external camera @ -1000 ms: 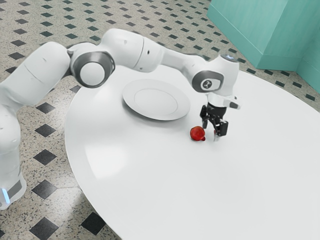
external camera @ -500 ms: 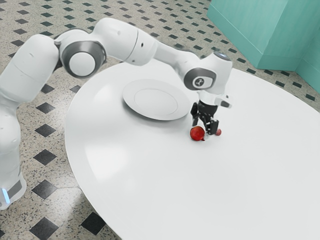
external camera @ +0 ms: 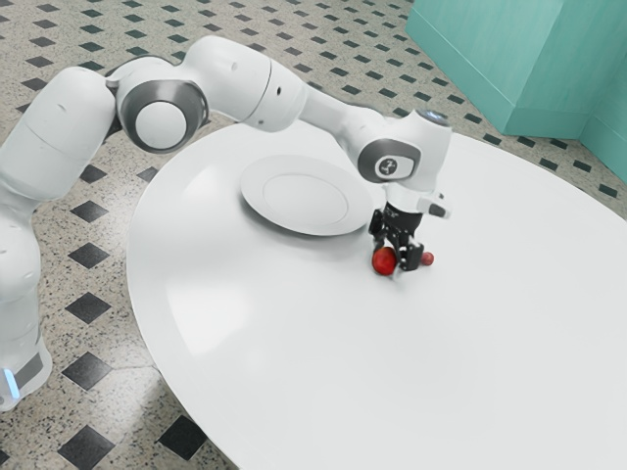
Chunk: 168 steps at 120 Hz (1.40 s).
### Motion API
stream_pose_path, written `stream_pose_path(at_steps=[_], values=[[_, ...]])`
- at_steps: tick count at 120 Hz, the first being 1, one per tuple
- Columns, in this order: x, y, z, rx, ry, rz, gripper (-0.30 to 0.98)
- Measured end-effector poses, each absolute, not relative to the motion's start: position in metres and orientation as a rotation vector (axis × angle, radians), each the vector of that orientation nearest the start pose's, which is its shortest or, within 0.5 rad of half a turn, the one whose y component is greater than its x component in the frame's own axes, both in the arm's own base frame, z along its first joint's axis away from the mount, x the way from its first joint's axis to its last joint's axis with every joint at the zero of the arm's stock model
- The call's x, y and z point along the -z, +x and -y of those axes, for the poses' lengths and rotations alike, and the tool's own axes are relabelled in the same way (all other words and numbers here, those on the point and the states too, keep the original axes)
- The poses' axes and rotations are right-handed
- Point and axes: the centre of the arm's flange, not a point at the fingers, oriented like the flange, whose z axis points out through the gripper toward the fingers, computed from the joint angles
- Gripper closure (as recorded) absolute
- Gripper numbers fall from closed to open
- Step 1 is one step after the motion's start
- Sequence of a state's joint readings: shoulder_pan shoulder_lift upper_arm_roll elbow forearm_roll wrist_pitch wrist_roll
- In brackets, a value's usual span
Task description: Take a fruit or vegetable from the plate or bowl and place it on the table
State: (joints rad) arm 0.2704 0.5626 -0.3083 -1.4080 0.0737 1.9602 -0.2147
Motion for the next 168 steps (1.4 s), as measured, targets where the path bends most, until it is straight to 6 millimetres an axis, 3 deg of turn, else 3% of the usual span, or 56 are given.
stream_pose_path(at_steps=[11, 29, 43, 51, 65, 84, 103, 120, 139, 145, 151, 154, 159, 168], values=[[-0.389, 0.71, -0.021, 0.007, -3.215, 0.327, 0.33], [-0.393, 0.71, -0.023, 0.019, -3.205, 0.35, 0.35], [-0.412, 0.708, -0.028, 0.063, -3.195, 0.374, 0.36], [-0.431, 0.704, -0.047, 0.109, -3.181, 0.423, 0.36], [-0.461, 0.684, -0.109, 0.161, -3.131, 0.577, 0.35], [-0.468, 0.649, -0.181, 0.143, -3.064, 0.762, 0.36], [-0.466, 0.617, -0.216, 0.099, -3.02, 0.879, 0.36], [-0.463, 0.605, -0.229, 0.082, -3.003, 0.929, 0.35], [-0.474, 0.604, -0.227, 0.108, -3.014, 0.949, 0.13], [-0.489, 0.604, -0.224, 0.154, -3.024, 0.962, 0.09], [-0.511, 0.605, -0.209, 0.217, -3.055, 0.975, 0.06], [-0.521, 0.607, -0.195, 0.244, -3.078, 0.963, 0.05], [-0.541, 0.615, -0.157, 0.295, -3.126, 0.898, 0.04], [-0.581, 0.623, -0.06, 0.389, -3.213, 0.722, 0.02]])
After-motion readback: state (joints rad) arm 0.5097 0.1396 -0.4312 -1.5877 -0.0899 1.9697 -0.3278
